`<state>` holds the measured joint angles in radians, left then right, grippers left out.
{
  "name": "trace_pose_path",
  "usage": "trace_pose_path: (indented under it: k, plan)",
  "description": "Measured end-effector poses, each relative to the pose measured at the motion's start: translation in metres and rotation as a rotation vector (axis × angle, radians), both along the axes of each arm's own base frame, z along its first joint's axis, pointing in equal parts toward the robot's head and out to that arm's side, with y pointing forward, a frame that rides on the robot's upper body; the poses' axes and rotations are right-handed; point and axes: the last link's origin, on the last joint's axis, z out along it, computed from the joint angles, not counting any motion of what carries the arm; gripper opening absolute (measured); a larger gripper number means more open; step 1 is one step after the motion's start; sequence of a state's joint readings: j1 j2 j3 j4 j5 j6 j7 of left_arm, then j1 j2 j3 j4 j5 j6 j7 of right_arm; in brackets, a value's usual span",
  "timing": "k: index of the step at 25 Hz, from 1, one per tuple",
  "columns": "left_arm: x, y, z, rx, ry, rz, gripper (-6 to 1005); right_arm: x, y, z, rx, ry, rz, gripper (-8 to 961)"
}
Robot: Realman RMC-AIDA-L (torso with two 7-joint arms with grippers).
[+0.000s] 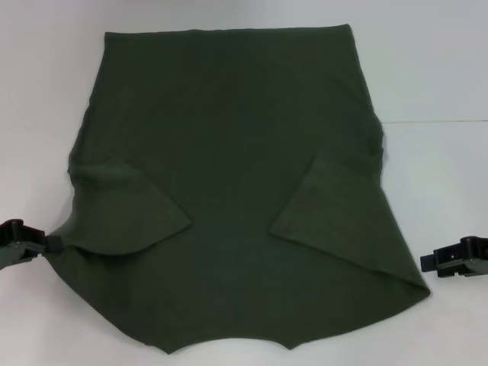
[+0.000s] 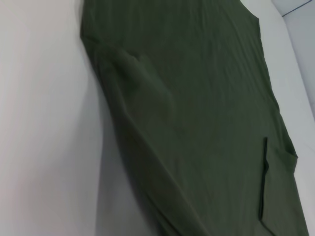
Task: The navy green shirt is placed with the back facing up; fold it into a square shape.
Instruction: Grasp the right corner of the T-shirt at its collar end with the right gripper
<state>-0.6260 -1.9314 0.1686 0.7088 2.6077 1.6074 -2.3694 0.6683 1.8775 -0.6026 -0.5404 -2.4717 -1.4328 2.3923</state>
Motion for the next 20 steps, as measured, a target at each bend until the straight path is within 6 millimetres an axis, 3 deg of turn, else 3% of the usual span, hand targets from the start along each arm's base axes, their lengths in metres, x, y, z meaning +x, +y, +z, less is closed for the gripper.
trace_pose_path:
  k: [5, 20]
  plan:
    - [-0.001, 0.002, -0.002, 0.004, 0.006, 0.001, 36, 0.002, 0.0, -0.007, -0.019, -0.022, -0.018, 443]
    - [0.002, 0.008, -0.002, 0.015, 0.015, -0.007, 37, 0.006, 0.001, -0.02, -0.013, -0.027, -0.058, 439]
